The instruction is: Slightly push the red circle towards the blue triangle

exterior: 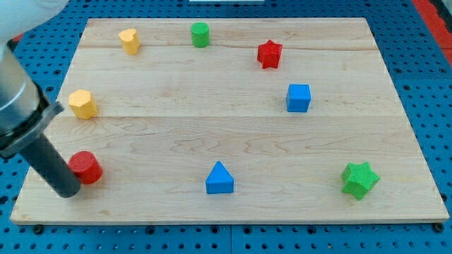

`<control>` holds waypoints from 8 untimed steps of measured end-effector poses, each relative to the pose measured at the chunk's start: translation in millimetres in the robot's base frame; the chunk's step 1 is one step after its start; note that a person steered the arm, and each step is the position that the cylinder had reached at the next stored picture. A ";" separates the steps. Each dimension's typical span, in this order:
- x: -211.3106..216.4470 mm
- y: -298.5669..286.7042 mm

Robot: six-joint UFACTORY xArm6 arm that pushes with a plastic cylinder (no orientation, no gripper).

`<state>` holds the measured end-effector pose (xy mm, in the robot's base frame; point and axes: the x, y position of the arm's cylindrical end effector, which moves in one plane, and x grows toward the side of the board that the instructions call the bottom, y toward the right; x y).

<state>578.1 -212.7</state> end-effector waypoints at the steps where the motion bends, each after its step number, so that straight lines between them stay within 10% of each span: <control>1: 24.1 8.0; 8: 25.2 425.9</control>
